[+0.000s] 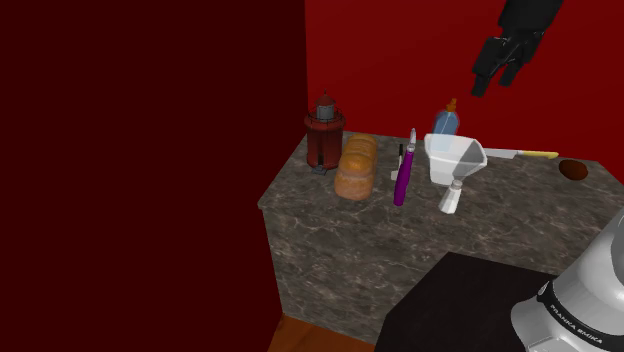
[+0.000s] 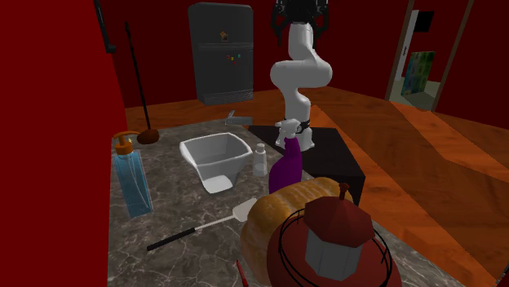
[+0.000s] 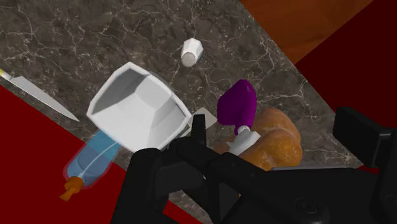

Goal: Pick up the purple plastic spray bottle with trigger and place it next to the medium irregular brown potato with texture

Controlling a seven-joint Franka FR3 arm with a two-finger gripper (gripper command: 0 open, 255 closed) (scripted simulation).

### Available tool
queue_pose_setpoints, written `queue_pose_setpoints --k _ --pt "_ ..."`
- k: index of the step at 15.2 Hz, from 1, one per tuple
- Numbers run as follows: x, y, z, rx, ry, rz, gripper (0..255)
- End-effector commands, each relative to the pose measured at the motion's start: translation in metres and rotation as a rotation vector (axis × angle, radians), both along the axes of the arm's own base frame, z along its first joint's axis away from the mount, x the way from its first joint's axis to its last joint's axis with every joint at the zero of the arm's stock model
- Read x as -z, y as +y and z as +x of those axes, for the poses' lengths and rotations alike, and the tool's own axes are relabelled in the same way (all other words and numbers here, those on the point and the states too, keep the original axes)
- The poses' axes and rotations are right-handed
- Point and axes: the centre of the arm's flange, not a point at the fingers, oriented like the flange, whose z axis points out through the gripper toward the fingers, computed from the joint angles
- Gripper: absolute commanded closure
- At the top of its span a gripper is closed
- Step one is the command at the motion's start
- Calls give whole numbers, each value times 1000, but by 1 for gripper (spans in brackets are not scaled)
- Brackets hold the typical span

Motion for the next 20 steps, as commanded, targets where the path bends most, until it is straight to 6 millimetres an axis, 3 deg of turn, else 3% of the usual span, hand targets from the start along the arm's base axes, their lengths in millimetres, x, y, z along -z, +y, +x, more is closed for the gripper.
queue_pose_setpoints --k 1,11,20 --pt "0 0 0 0 0 0 0" --pt "96 -38 108 177 133 100 0" --pt "197 -78 187 336 252 190 0"
